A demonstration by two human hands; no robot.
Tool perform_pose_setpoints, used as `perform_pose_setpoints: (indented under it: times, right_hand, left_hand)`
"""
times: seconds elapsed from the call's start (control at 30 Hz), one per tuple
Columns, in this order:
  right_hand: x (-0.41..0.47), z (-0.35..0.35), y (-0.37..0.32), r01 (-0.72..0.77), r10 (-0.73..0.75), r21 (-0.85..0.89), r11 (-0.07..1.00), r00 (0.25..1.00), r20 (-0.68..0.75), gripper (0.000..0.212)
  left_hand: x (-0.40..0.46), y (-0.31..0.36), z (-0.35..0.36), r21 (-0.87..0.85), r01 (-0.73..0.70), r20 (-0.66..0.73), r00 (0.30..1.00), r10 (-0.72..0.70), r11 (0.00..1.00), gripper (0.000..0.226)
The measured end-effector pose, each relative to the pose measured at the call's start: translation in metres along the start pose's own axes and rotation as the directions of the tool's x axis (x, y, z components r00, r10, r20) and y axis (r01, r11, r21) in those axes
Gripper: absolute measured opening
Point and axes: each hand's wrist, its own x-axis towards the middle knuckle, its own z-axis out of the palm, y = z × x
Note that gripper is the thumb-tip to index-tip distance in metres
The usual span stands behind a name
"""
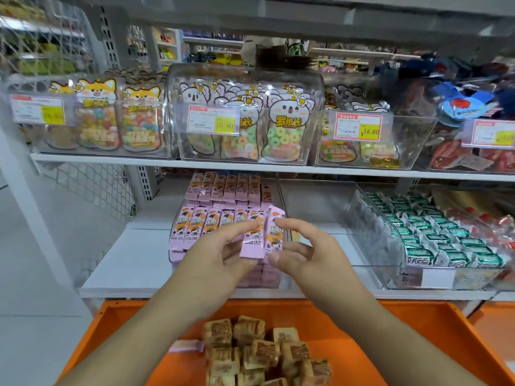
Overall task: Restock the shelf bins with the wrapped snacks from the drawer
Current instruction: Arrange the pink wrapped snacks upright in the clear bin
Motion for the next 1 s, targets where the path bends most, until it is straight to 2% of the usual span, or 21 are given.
perform_pose_setpoints:
  times: [0.1,0.17,0.3,0.37,0.43,0.5,0.57,0.7,0.83,1.0]
  right_hand:
    - [0.03,0.002,0.004,0.059,-0.059,-0.021,0.998,0.998,0.013,0.067]
    - [0.051,0.001,0.008,0.101,-0.1,-0.094,0.99,0.995,0.019,0.07]
    - [0.098,-0.006,0.017,0.112,-0.127,-0.242,0.964,0.991,-0.049,0.073]
    - [0.123,-0.013,0.02,0.093,-0.126,-0.304,0.948,0.988,-0.09,0.064]
    - [0.146,-0.02,0.018,0.049,-0.101,-0.401,0.915,0.989,-0.109,0.046]
    - [0.168,-0.024,0.017,0.024,-0.101,-0.525,0.851,0.988,-0.119,0.042]
    - [0.182,-0.023,0.015,0.051,-0.123,-0.615,0.787,0.99,-0.075,0.05]
    - [0.19,-0.014,0.008,0.116,-0.121,-0.691,0.713,0.992,0.043,0.06]
    - [0.192,-0.011,0.009,0.135,-0.131,-0.767,0.627,0.989,0.067,0.064]
    - [0.195,-0.014,0.015,0.111,-0.103,-0.721,0.684,0.993,0.056,0.062]
  left_hand:
    - [0.026,-0.008,0.0,0.222,-0.093,-0.039,0.994,0.104,0.971,0.065]
    - [0.042,-0.014,0.001,0.327,-0.109,-0.065,0.988,0.138,0.939,0.066]
    - [0.061,-0.031,-0.001,0.447,-0.092,-0.106,0.982,0.155,0.89,0.072]
    - [0.064,-0.04,-0.003,0.505,-0.083,-0.113,0.98,0.161,0.859,0.072]
    - [0.065,-0.048,-0.004,0.549,-0.088,-0.115,0.977,0.179,0.831,0.072]
    - [0.065,-0.054,-0.005,0.579,-0.091,-0.106,0.977,0.186,0.81,0.071]
    - [0.065,-0.058,-0.005,0.58,-0.109,-0.085,0.978,0.193,0.807,0.071]
    - [0.065,-0.063,-0.005,0.553,-0.145,-0.031,0.98,0.194,0.821,0.069]
    - [0.065,-0.066,-0.005,0.554,-0.136,-0.045,0.98,0.193,0.821,0.066]
    - [0.064,-0.066,-0.005,0.551,-0.123,-0.058,0.981,0.185,0.825,0.066]
